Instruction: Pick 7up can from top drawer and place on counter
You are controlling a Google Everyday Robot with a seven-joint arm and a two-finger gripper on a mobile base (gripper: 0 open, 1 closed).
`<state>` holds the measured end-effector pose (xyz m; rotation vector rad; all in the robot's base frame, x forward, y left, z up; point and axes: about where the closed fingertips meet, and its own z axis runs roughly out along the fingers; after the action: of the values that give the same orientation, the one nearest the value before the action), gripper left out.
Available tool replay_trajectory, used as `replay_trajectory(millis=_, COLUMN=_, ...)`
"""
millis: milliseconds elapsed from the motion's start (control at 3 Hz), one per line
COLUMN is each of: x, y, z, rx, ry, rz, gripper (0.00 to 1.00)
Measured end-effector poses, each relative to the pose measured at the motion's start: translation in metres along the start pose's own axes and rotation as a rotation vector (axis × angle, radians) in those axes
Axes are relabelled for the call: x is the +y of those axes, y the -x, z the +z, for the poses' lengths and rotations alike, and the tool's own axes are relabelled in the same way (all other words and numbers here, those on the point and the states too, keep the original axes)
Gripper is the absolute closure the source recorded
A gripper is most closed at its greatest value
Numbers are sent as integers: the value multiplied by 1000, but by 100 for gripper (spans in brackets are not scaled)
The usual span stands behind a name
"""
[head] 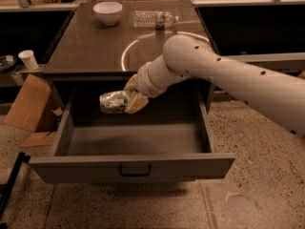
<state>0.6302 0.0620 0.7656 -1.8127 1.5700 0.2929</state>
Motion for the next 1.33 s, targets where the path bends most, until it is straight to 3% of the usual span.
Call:
replay_trajectory(millis=667, x=-30, y=31, z=-31, rx=-22, ry=-90, rz=-44, gripper=100)
replay_trajectory(millis=1000, x=-30, y=31, z=-31, rx=-22, ry=-91, rz=-44, gripper=100)
replay_trajectory(millis=1333, x=-49, y=40, z=-43, rx=-33, ry=-150, rz=-53, gripper=100)
